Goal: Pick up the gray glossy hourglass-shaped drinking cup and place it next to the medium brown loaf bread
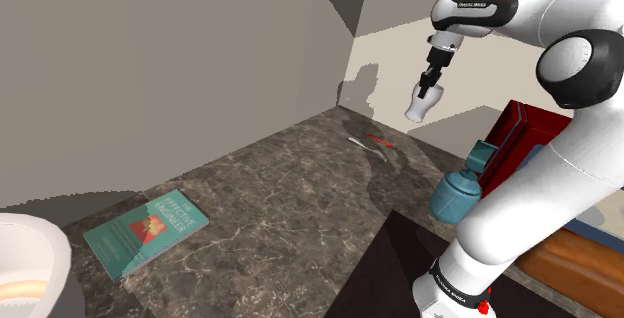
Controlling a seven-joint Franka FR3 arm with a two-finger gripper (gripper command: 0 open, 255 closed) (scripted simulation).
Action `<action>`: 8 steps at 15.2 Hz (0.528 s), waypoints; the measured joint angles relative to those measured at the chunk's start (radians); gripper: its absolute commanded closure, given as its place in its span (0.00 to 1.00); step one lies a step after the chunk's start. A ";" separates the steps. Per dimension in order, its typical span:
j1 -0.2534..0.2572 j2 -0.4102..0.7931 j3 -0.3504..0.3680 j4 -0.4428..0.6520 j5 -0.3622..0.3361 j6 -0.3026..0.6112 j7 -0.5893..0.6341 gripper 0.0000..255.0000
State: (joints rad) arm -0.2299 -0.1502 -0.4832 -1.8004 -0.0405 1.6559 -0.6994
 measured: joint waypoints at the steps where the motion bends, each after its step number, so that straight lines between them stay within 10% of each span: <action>1: -0.004 -0.035 0.001 -0.032 -0.016 0.001 0.001 1.00; 8: -0.065 -0.260 -0.011 -0.215 -0.121 -0.020 -0.036 1.00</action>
State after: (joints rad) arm -0.2945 -0.4105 -0.4939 -2.0152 -0.1611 1.6356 -0.7357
